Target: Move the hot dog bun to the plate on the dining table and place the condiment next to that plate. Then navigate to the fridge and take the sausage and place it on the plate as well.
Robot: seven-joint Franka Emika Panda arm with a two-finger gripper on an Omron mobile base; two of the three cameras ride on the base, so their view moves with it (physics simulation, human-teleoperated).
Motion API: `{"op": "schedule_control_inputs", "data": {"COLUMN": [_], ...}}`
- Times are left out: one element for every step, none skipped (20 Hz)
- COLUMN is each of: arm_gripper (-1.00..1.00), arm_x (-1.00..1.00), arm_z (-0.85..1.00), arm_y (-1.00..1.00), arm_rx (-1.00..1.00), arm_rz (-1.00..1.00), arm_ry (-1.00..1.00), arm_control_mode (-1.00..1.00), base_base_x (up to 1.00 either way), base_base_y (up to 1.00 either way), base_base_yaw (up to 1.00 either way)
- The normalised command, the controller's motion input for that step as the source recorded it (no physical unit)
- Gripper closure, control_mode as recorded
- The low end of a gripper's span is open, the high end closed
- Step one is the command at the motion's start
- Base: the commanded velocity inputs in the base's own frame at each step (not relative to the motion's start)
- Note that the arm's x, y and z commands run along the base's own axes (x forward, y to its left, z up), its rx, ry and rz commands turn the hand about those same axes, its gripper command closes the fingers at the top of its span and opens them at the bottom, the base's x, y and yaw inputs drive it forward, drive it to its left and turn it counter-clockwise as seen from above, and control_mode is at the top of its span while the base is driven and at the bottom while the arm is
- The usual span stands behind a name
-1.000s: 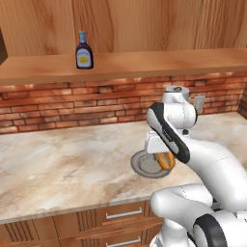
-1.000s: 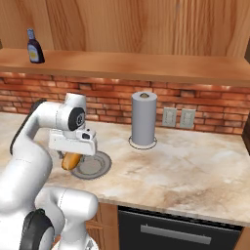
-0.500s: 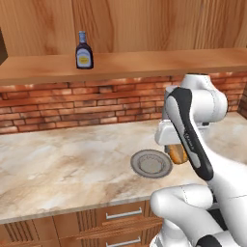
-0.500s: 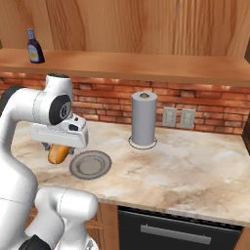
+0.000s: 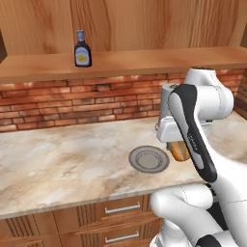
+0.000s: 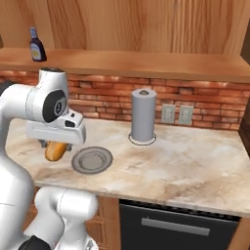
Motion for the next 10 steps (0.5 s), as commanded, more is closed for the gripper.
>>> {"op": "schedule_control_inputs", "data": {"arm_gripper": [1.00,1.00,1.00,1.00,1.00,1.00,1.00,1.00,1.00,1.00], "arm_x": [0.00,0.00,0.00,0.00,0.00,0.00,0.00,0.00,0.00,0.00], "arm_z": [0.00,0.00,0.00,0.00,0.00,0.00,0.00,0.00,0.00,0.00], "arm_y": [0.00,0.00,0.00,0.00,0.00,0.00,0.00,0.00,0.00,0.00], "arm_rx": [0.00,0.00,0.00,0.00,0.00,0.00,0.00,0.00,0.00,0.00], "arm_rz": [0.00,0.00,0.00,0.00,0.00,0.00,0.00,0.00,0.00,0.00], "arm_ry": [0.00,0.00,0.00,0.00,0.00,0.00,0.00,0.00,0.00,0.00], "arm_control_mode": [1.00,1.00,1.00,1.00,1.00,1.00,1.00,1.00,1.00,1.00], "base_base_x": [-0.66,-0.62,-0.61,-0.59,-0.57,-0.54,-0.51,-0.47,-0.44,-0.42], "base_base_y": [0.43,0.44,0.46,0.42,0.33,0.25,0.15,0.08,0.02,0.00], "base_base_yaw": [-0.35,-0.45,-0.52,-0.59,-0.64,-0.69,-0.75,-0.81,-0.85,-0.88]}}
